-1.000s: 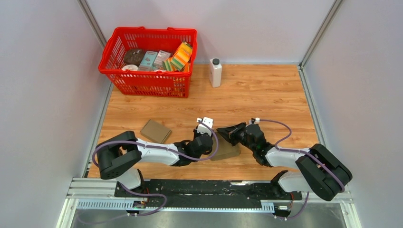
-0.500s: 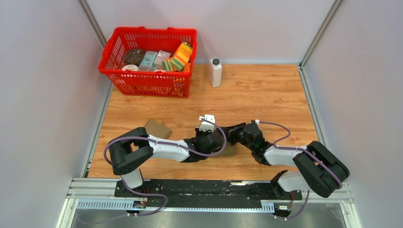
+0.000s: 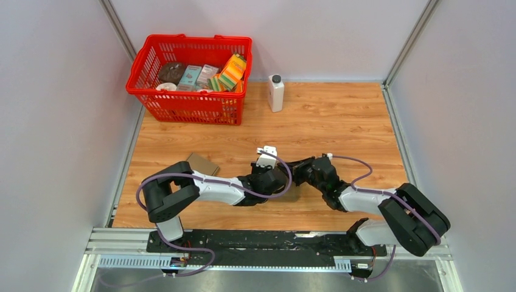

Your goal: Fold the paper box

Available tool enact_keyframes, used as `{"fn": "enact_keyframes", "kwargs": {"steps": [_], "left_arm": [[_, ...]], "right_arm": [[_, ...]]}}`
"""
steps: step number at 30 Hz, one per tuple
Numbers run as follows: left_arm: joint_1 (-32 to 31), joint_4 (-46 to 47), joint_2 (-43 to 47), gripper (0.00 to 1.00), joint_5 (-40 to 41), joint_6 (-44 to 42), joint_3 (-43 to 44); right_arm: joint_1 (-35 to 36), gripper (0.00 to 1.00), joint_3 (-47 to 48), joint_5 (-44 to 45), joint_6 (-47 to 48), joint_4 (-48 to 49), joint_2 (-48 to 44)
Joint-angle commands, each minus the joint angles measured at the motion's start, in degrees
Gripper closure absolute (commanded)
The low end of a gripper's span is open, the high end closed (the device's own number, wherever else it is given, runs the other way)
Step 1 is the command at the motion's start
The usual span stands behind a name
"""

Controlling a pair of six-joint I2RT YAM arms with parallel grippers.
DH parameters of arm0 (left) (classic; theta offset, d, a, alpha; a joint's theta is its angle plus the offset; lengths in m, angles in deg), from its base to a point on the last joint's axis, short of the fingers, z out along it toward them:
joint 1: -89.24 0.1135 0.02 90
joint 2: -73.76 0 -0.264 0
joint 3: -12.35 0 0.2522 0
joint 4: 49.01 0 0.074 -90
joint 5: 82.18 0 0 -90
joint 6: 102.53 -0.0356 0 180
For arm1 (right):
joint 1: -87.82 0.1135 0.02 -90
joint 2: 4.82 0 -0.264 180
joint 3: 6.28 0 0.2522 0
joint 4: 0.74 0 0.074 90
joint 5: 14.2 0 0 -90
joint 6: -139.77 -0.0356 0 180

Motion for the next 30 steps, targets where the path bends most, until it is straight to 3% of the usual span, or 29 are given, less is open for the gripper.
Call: {"fn": "enact_keyframes", "kwargs": {"steps": [1, 5, 6, 8, 9, 11, 13, 16, 20, 23, 24, 30], "left_arm": [[1.1, -4.8, -0.3, 1.0, 4.2, 1.1, 2.0], [1.2, 5.6, 1.6, 1.0, -1.3, -2.9, -5.7], [1.2, 8.5, 2.1, 1.0, -3.0, -3.6, -6.7], [1.1, 9.1, 2.6, 1.0, -3.9, -4.3, -8.4], [1.2, 8.8, 2.8, 1.0, -4.5, -4.5, -8.7], [1.2, 8.1, 3.5, 1.0, -4.6, -4.3, -9.6], [1.1, 7.8, 4.8, 1.0, -5.3, -4.5, -10.9], [1.2, 6.6, 6.9, 1.0, -6.0, -4.5, -12.0], [1.2, 4.4, 9.1, 1.0, -6.1, -3.8, -12.8], [1.1, 3.4, 9.8, 1.0, -6.7, -3.9, -12.6], [1.1, 3.0, 9.9, 1.0, -6.9, -3.7, -12.5], [1.1, 2.3, 9.4, 1.0, -7.6, -2.6, -12.4]], "right_arm": [[1.2, 1.0, 1.1, 0.3, 2.4, -5.1, -1.3], [1.1, 0.93, 3.3, 1.3, 13.6, -12.2, -2.3], [1.2, 0.81, 4.8, 1.4, 21.0, -13.9, -2.7], [1.2, 0.69, 6.0, 1.7, 28.1, -20.4, -5.5], [1.2, 0.53, 6.0, 1.8, 31.0, -21.3, -7.0], [0.6, 0.48, 8.2, -0.8, 42.4, -28.7, -12.1], [0.5, 0.33, 12.6, -2.4, 54.1, -39.6, -17.0], [-0.4, 0.27, 18.6, -2.0, 65.2, -53.5, -21.1], [-1.3, 0.29, 22.7, -2.4, 71.2, -60.1, -20.4], [-1.4, 0.43, 25.3, -1.1, 72.0, -60.5, -17.9], [-1.5, 0.52, 25.7, -1.0, 72.0, -60.0, -17.3], [-1.2, 0.57, 28.7, -2.3, 72.3, -56.3, -12.0]]}}
